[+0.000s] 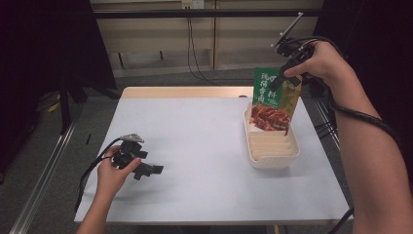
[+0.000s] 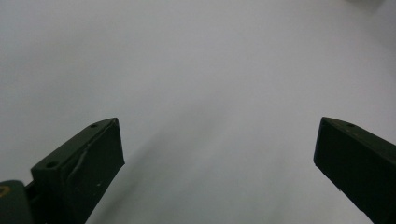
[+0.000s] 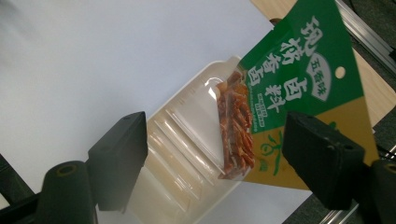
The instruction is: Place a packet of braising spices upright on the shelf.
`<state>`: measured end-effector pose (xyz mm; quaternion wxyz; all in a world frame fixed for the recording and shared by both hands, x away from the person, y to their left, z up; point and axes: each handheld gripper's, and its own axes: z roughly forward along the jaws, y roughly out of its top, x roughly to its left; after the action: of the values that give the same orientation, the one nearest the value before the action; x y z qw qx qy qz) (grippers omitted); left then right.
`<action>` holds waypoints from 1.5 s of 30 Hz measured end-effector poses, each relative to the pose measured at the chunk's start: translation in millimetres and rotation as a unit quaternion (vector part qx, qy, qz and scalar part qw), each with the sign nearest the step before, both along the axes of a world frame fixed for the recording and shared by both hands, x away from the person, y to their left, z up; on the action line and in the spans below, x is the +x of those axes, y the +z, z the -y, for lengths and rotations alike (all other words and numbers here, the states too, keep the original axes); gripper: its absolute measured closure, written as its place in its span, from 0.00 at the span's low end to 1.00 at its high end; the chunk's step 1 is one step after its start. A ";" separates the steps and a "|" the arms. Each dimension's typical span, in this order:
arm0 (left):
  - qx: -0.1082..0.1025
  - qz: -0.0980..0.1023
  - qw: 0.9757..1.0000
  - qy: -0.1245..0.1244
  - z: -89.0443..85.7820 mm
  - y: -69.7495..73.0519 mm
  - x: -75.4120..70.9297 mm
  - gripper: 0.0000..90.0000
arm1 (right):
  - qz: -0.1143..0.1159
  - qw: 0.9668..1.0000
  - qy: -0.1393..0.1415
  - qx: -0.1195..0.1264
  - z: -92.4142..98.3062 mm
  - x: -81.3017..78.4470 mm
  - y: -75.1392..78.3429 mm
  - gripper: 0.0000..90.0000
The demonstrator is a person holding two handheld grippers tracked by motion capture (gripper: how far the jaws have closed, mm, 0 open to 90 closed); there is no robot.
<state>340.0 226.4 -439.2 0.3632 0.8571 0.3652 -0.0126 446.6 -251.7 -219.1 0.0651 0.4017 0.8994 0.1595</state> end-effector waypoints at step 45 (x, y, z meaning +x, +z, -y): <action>0.003 0.003 1.000 -0.001 -2.7 2.0 -2.2 0.01 | -0.019 0.993 0.113 0.030 -89.6 -20.0 -76.1 0.21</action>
<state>337.8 229.2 -437.1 0.3618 0.8587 0.3627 -0.0091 426.6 -162.1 -295.2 0.0172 0.3023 0.9350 0.1848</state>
